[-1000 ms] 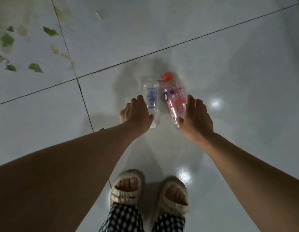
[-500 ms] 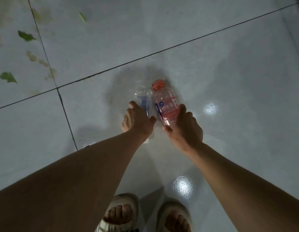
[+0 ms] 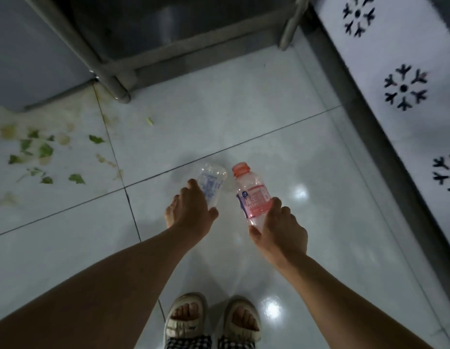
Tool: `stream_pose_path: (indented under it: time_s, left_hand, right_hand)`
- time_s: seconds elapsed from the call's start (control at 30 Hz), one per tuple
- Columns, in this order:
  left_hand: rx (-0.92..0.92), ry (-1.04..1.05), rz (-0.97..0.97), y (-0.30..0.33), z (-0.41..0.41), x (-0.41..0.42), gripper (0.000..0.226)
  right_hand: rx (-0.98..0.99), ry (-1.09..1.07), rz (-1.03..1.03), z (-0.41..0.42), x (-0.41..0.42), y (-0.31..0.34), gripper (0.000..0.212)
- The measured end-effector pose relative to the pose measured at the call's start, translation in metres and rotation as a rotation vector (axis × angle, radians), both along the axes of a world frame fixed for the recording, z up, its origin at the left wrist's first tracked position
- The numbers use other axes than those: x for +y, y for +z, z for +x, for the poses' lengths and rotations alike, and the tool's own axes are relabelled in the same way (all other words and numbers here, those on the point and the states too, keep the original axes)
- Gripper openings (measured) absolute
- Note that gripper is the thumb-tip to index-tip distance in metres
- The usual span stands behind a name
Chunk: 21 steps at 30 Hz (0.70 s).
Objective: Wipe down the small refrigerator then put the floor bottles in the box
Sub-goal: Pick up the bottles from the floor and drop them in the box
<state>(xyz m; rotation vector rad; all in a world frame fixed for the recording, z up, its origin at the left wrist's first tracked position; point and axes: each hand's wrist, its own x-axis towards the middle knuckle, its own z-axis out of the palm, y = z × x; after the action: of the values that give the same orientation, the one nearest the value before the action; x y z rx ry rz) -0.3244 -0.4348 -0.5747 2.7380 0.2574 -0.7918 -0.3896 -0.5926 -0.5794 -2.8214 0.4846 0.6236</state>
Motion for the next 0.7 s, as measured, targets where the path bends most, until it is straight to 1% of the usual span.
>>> stream_pose_path:
  time_s: [0.17,0.27,0.43,0.57,0.7]
  left_hand:
    - [-0.072,-0.061,-0.013,0.117,0.005,-0.014,0.059]
    - [-0.135,-0.100,-0.052,0.184,0.009,-0.017,0.060]
    - [-0.260,-0.214,-0.072,0.293,0.006,-0.011,0.058]
    - [-0.318,-0.353,-0.065,0.373,-0.003,-0.016,0.065]
    - [-0.364,-0.515,-0.068,0.436,-0.021,-0.035,0.062]
  right_hand:
    - [-0.066,-0.008,-0.015,0.006,-0.009,0.123,0.076]
    - [-0.108,-0.033,-0.036,0.007,-0.016,0.199,0.076]
    - [-0.161,-0.077,-0.066,-0.013,-0.023,0.317,0.076]
    - [-0.195,-0.136,-0.112,-0.046,-0.026,0.394,0.076]
    - [-0.234,-0.191,-0.143,-0.088,-0.034,0.453,0.077]
